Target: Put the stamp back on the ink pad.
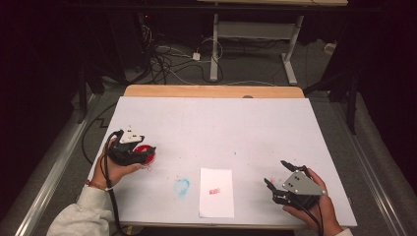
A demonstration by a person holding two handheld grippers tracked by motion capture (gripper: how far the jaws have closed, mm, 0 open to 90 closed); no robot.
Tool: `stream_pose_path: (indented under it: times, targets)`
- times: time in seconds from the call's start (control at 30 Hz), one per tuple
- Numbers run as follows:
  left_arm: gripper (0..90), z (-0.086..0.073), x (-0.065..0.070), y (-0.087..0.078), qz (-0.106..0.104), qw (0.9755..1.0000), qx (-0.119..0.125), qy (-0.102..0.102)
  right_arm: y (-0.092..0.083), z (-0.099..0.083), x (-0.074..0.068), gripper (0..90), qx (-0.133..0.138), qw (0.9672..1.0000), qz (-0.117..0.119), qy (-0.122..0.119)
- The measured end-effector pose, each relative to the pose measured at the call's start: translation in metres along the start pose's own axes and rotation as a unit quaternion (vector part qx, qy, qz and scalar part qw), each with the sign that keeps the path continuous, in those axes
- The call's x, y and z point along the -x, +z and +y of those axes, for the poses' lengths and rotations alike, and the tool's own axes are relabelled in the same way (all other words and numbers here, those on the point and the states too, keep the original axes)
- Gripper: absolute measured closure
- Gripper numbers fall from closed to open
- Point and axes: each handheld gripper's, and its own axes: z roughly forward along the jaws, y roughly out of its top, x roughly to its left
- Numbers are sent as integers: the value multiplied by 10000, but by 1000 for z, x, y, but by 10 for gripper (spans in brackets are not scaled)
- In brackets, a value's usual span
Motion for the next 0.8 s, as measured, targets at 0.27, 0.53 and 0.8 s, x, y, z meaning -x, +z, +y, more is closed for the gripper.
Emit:
stream_pose_path:
  times: [0.27, 0.53, 0.8]
  targets:
    - [224, 6, 12, -5, 133, 9986, 496, 91, 0, 0, 0, 268, 14, 10000, 16, 22]
    - [179, 15, 33, -14, 227, 9948, 923, 367, -4, 2, 1, 275, 178, 9998, 0, 86]
    - [179, 23, 53, -19, 248, 9903, 1225, 608, -5, 2, 1, 272, 205, 9997, 22, 131]
